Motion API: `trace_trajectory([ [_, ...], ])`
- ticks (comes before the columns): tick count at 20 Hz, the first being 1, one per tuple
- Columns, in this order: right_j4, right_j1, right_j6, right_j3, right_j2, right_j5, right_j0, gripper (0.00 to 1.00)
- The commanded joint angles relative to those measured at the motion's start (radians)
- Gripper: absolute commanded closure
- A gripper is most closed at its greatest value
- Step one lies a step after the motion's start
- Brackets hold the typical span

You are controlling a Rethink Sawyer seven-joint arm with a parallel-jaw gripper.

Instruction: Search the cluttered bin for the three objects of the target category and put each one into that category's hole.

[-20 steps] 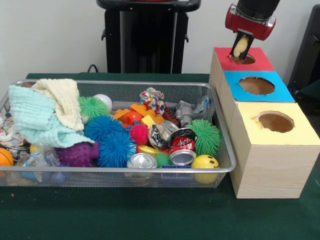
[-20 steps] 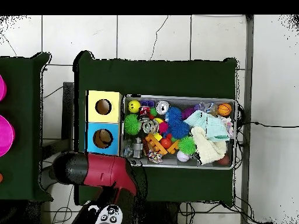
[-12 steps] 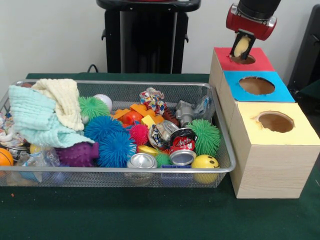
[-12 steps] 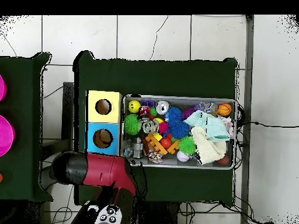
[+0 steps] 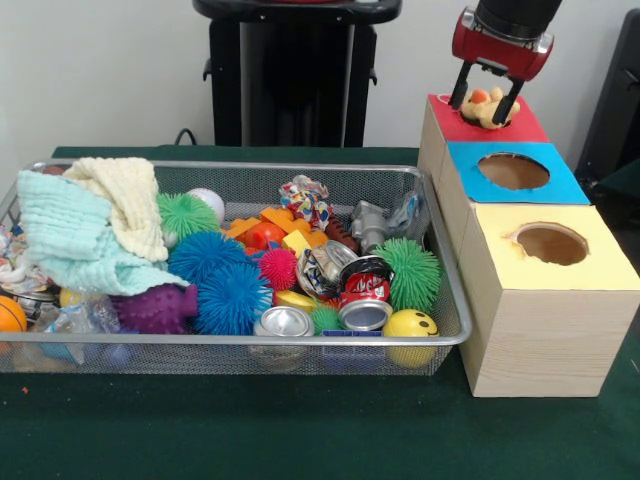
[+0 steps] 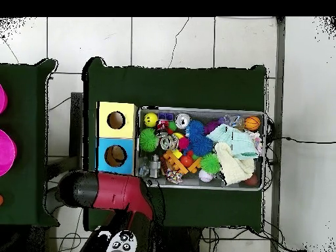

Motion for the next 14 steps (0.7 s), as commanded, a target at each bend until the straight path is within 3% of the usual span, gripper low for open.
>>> trace_trajectory([
  [1,0.035,0.032,0.235,-0.036,0.038,-0.034,-0.01,0.0],
  [14,0.038,0.025,0.237,-0.023,0.034,-0.041,-0.011,0.0],
])
